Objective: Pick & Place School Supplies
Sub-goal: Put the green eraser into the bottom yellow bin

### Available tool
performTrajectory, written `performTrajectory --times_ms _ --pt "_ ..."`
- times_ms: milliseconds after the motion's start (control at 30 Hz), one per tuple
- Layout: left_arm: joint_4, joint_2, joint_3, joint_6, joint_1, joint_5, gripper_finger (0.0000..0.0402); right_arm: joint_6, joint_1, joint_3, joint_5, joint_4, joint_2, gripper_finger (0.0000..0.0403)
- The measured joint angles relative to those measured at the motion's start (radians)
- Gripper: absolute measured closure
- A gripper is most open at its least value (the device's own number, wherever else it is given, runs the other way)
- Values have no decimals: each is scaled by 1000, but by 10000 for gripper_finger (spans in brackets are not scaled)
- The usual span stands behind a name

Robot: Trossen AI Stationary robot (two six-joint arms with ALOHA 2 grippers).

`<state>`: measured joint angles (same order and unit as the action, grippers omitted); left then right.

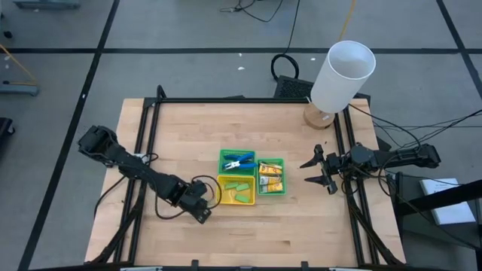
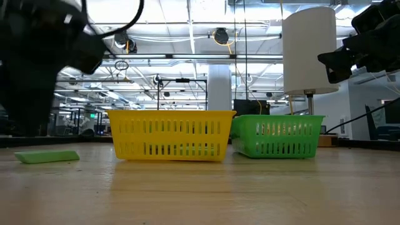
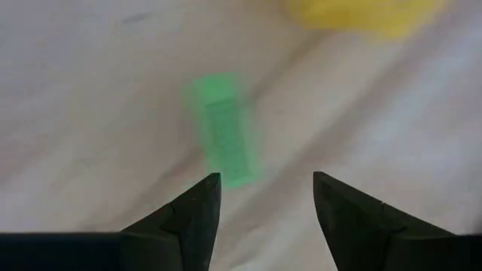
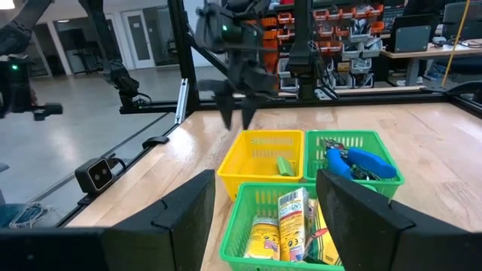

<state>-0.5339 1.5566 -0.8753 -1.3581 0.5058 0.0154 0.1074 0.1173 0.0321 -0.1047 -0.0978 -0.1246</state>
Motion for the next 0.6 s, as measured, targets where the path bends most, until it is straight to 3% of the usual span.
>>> performTrajectory --times_ms 100,367,600 --pt "-66 12 0 -31 -9 2 188 0 0 0 0 3 0 177" --pt "14 145 -8 -12 -21 12 188 0 0 0 0 4 0 177" --pt "-82 209 -46 -97 -20 38 188 0 0 0 0 3 0 177"
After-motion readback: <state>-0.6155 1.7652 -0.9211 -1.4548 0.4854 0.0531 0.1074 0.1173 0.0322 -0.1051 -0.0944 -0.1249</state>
